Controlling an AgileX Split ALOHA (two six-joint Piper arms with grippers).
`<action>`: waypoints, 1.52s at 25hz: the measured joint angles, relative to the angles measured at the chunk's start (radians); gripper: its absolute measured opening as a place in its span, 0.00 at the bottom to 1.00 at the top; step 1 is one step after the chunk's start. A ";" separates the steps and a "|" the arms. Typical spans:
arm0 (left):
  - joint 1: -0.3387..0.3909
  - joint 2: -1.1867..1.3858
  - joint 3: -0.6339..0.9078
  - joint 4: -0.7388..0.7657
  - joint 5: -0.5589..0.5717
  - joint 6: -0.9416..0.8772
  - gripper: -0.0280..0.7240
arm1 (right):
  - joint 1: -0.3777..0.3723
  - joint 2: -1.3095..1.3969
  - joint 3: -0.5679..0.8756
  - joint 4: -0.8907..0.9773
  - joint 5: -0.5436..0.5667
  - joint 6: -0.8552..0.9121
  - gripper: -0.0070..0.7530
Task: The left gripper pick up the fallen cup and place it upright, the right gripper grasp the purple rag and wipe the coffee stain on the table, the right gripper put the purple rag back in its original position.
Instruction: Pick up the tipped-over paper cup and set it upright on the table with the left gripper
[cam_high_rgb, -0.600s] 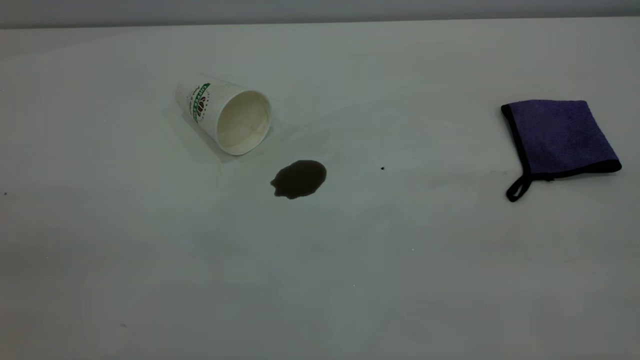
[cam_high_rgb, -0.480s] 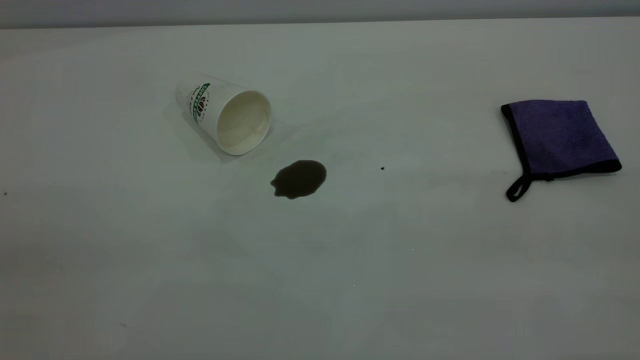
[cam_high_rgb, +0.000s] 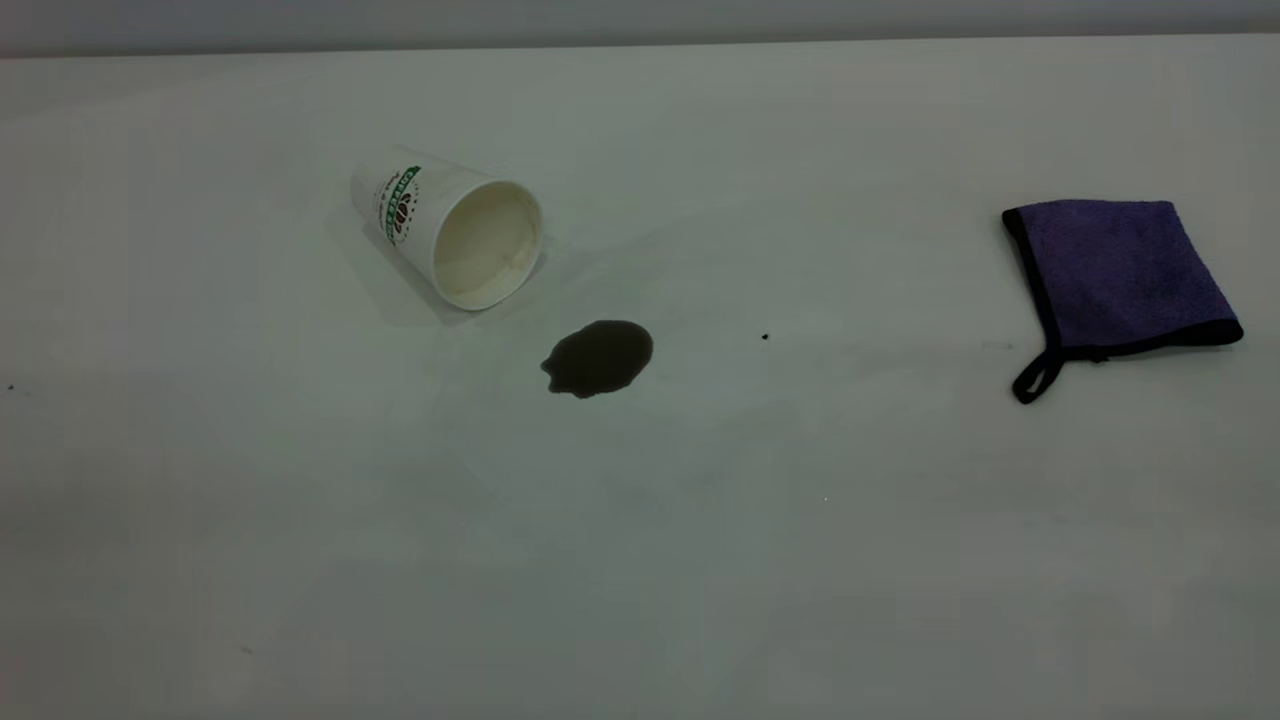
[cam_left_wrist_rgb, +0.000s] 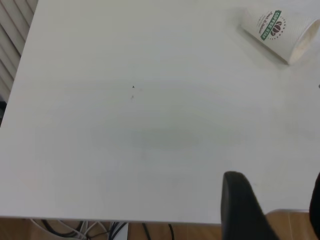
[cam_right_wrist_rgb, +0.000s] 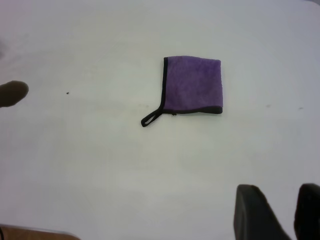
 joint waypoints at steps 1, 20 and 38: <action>0.000 0.000 0.000 0.000 0.000 0.000 0.57 | 0.000 0.000 0.000 0.000 0.000 0.000 0.32; 0.000 0.003 -0.003 0.000 0.000 0.000 0.57 | 0.000 0.000 0.000 0.000 0.000 0.000 0.32; -0.021 0.984 -0.337 0.066 -0.379 0.061 0.80 | 0.000 0.000 0.000 0.000 0.000 0.000 0.32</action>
